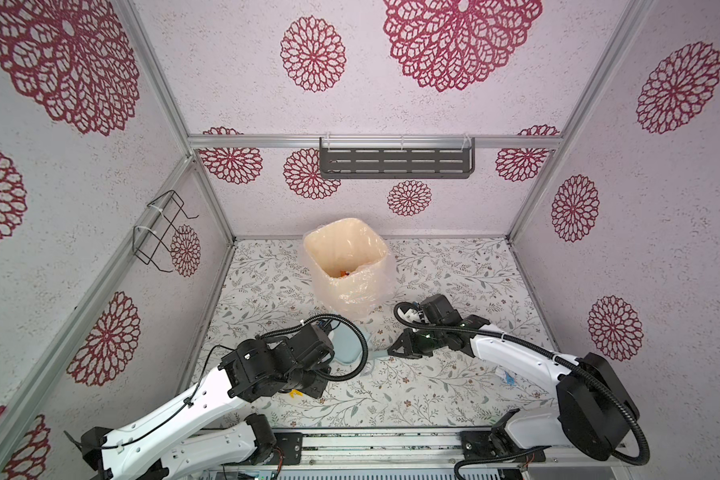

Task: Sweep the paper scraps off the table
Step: 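Sweep the white printed 'rest time' scrap into the dustpan with the right brush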

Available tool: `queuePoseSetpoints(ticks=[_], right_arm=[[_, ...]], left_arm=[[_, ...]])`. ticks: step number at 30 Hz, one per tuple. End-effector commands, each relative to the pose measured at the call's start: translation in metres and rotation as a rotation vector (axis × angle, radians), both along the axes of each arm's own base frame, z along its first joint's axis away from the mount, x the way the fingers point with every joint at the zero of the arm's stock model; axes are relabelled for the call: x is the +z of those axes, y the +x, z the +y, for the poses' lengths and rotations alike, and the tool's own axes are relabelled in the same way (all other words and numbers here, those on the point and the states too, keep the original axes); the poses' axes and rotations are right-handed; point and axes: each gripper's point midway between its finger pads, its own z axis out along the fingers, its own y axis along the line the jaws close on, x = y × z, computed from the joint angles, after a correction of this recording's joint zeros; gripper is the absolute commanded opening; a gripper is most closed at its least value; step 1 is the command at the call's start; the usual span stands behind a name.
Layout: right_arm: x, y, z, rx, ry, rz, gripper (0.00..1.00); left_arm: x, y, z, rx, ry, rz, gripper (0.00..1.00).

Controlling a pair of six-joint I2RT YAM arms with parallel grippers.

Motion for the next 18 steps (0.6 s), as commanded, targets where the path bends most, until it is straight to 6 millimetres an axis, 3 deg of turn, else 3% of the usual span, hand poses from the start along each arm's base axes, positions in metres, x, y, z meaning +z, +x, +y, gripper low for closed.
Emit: queuePoseSetpoints(ticks=[1, 6, 14, 18], right_arm=[[0.000, -0.013, -0.029, 0.032, -0.049, 0.012, 0.00], [0.005, -0.019, -0.062, 0.024, -0.115, 0.024, 0.00], [0.060, -0.011, -0.079, -0.027, -0.113, -0.073, 0.00], [0.074, -0.006, -0.096, -0.046, -0.195, -0.122, 0.00]], left_arm=[[-0.005, -0.005, -0.014, -0.003, -0.047, 0.027, 0.00], [-0.029, -0.011, -0.029, -0.025, -0.045, 0.084, 0.00], [-0.072, -0.021, -0.048, -0.064, 0.013, 0.193, 0.00], [-0.087, -0.028, -0.050, -0.087, 0.045, 0.231, 0.00]])
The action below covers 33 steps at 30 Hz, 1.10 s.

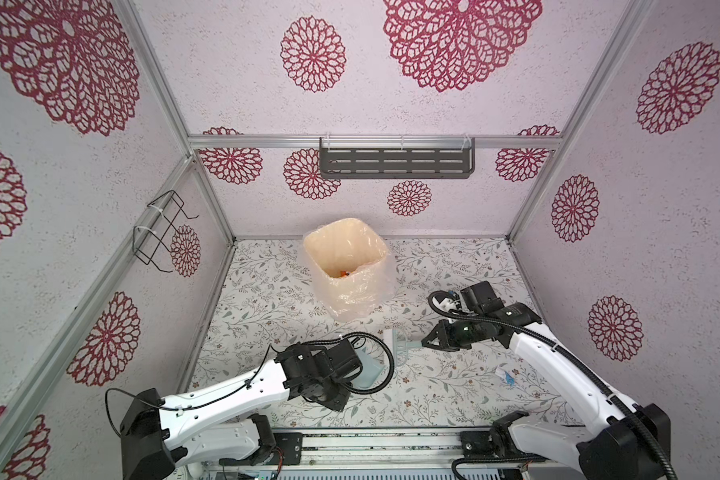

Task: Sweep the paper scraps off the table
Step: 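Sweep the white printed 'rest time' scrap into the dustpan with the right brush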

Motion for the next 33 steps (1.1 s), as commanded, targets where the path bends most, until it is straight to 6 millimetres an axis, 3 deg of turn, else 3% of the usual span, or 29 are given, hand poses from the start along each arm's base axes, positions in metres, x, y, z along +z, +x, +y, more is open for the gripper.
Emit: queuePoseSetpoints(ticks=[1, 9, 22, 33], right_arm=[[0.008, -0.003, -0.022, 0.002, -0.117, -0.034, 0.00], [0.000, 0.011, -0.043, 0.003, -0.324, -0.082, 0.00], [-0.002, 0.027, -0.026, 0.122, -0.605, -0.180, 0.00], [-0.020, 0.022, -0.001, 0.214, -0.641, -0.173, 0.00]], left_arm=[[-0.005, -0.005, -0.012, -0.028, -0.032, 0.019, 0.00], [-0.022, -0.010, -0.016, -0.041, 0.015, 0.066, 0.00], [-0.034, -0.003, -0.041, -0.099, 0.014, 0.055, 0.00], [-0.048, 0.001, -0.046, -0.115, 0.021, 0.048, 0.00]])
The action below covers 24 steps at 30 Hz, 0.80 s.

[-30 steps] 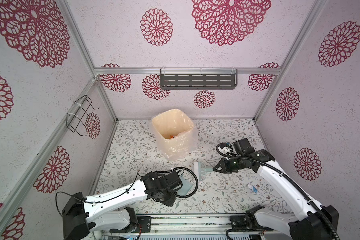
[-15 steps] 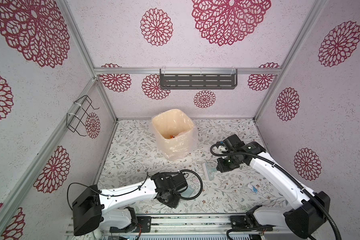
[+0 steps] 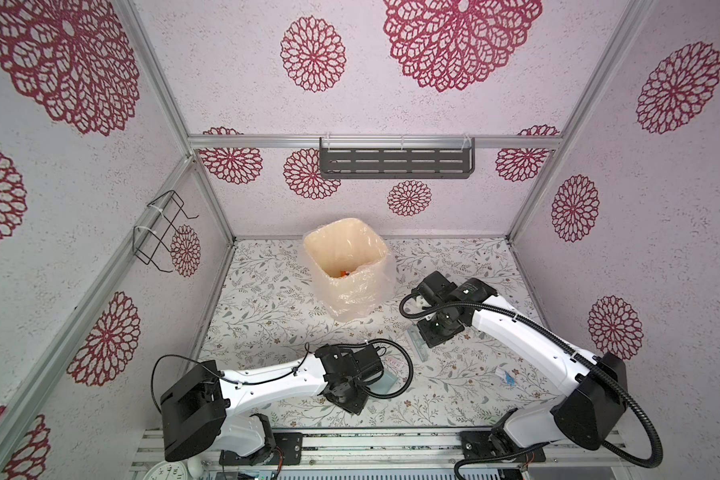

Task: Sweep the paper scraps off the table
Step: 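Sweep the white printed 'rest time' scrap into the dustpan with the right brush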

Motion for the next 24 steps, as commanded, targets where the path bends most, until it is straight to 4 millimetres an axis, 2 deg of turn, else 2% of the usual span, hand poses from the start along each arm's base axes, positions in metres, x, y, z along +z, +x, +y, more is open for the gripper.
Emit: queuePoseSetpoints(ticks=[1, 13, 24], right_arm=[[0.004, 0.001, 0.006, 0.035, -0.011, -0.018, 0.00], [-0.002, -0.030, 0.047, 0.142, 0.043, 0.060, 0.00], [0.025, -0.074, 0.084, 0.233, 0.194, 0.136, 0.00]], left_arm=[[-0.003, 0.001, -0.008, -0.029, -0.019, -0.015, 0.00], [-0.014, 0.005, -0.006, -0.019, -0.009, 0.006, 0.00], [-0.021, 0.006, -0.004, -0.007, -0.015, 0.001, 0.00]])
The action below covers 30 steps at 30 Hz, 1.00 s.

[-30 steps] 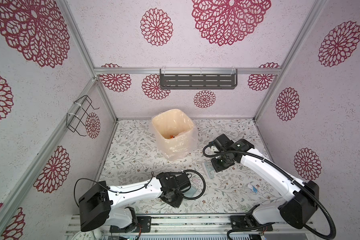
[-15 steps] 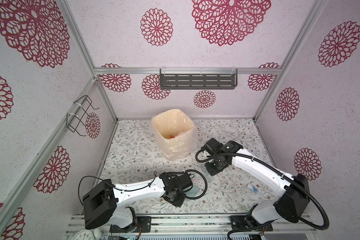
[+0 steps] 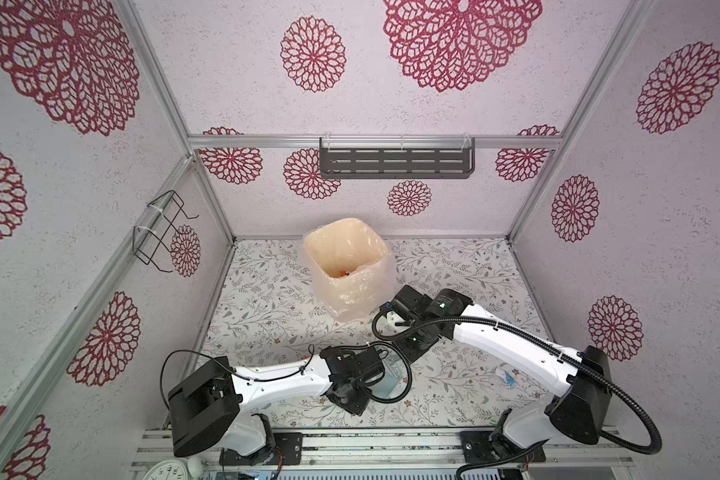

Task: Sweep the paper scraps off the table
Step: 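Sweep the white printed 'rest time' scrap into the dustpan with the right brush, then lift the dustpan with left gripper while right brush withdraws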

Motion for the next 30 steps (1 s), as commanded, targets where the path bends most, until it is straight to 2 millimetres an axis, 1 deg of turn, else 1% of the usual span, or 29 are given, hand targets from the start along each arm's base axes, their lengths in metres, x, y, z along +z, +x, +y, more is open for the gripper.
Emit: queuePoseSetpoints(ticks=[1, 3, 6, 9, 13, 17, 19, 22, 26, 28, 30], right_arm=[[0.018, -0.020, 0.008, -0.001, 0.081, 0.065, 0.00], [0.020, -0.020, 0.001, -0.016, 0.064, 0.047, 0.00], [0.025, -0.010, -0.020, -0.068, 0.014, -0.008, 0.00], [0.037, 0.002, -0.037, -0.141, 0.053, -0.040, 0.00], [0.052, 0.014, -0.060, -0.234, 0.132, -0.059, 0.00], [0.060, 0.026, -0.088, -0.335, 0.213, -0.073, 0.00], [0.060, 0.030, -0.101, -0.380, 0.234, -0.074, 0.00], [0.057, 0.034, -0.114, -0.426, 0.265, -0.073, 0.00], [0.053, 0.037, -0.122, -0.474, 0.328, -0.055, 0.00], [0.051, 0.039, -0.125, -0.492, 0.356, -0.048, 0.00], [0.049, 0.039, -0.127, -0.505, 0.380, -0.038, 0.00]], left_arm=[[-0.002, 0.004, -0.001, 0.005, -0.018, -0.013, 0.00], [-0.002, 0.004, -0.001, 0.010, -0.023, -0.019, 0.00], [0.000, 0.006, 0.000, 0.016, -0.036, -0.038, 0.00], [0.007, 0.011, 0.000, 0.023, -0.060, -0.078, 0.00], [0.023, 0.018, 0.002, 0.037, -0.101, -0.145, 0.00], [0.043, 0.021, 0.004, 0.044, -0.145, -0.202, 0.00], [0.056, 0.022, 0.006, 0.043, -0.159, -0.233, 0.00], [0.080, 0.023, 0.010, 0.036, -0.168, -0.284, 0.00], [0.120, 0.024, 0.014, 0.031, -0.177, -0.347, 0.00], [0.143, 0.026, 0.017, 0.032, -0.185, -0.380, 0.00], [0.162, 0.027, 0.019, 0.040, -0.190, -0.398, 0.00]])
